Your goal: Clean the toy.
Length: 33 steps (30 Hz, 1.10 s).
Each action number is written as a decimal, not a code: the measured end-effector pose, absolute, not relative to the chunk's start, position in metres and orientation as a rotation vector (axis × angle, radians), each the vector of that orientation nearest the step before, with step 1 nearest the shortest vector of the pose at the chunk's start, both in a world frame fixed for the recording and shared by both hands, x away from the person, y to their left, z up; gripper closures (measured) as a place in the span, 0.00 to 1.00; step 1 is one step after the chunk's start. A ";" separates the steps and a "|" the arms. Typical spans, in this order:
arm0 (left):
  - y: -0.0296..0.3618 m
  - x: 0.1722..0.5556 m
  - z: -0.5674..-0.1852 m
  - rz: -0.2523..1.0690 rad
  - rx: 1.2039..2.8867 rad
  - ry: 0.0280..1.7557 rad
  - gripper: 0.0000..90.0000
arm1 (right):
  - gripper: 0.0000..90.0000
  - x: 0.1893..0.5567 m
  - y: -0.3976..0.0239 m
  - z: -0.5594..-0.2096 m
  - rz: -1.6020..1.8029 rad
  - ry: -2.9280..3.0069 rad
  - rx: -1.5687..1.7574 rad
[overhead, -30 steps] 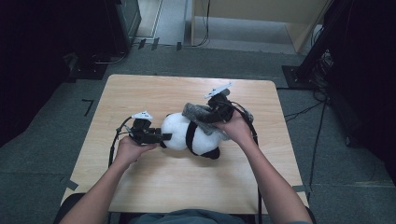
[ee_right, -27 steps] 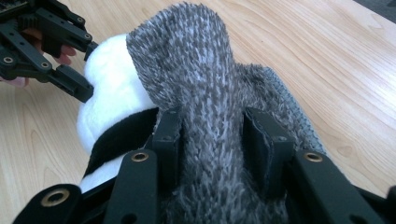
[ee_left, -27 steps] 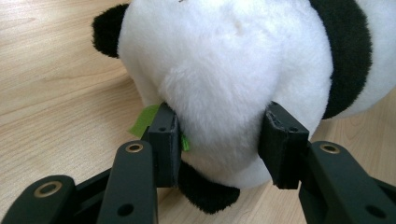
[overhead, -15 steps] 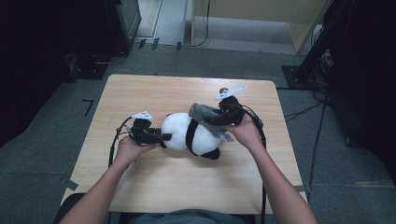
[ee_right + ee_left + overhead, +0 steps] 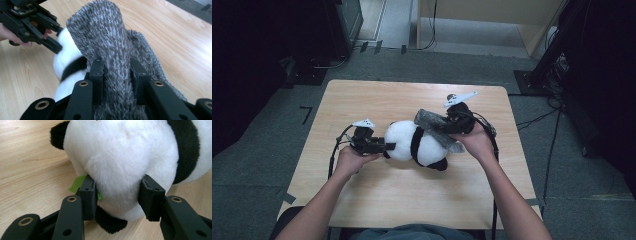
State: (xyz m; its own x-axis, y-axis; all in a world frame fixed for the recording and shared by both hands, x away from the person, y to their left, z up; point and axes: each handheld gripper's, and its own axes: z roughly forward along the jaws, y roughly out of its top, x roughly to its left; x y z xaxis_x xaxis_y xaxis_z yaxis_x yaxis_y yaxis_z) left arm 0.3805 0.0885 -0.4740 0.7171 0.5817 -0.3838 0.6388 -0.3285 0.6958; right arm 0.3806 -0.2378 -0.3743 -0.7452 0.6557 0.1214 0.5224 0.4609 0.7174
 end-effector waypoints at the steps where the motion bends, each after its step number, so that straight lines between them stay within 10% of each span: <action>1: 0.088 0.380 -0.474 -0.081 2.020 0.930 0.60 | 0.77 0.381 -0.233 -0.373 1.153 2.537 1.017; 33: 0.087 0.379 -0.471 -0.058 2.018 0.946 0.61 | 0.71 0.387 -0.109 -0.406 1.011 2.642 0.749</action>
State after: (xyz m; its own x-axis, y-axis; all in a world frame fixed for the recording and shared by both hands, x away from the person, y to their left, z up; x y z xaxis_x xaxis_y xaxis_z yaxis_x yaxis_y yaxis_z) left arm 0.3791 0.0868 -0.4715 0.7085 0.5989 -0.3733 0.6397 -0.3217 0.6980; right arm 0.3867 -0.1093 -0.4057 -0.8472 0.5309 -0.0179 0.3833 0.6342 0.6715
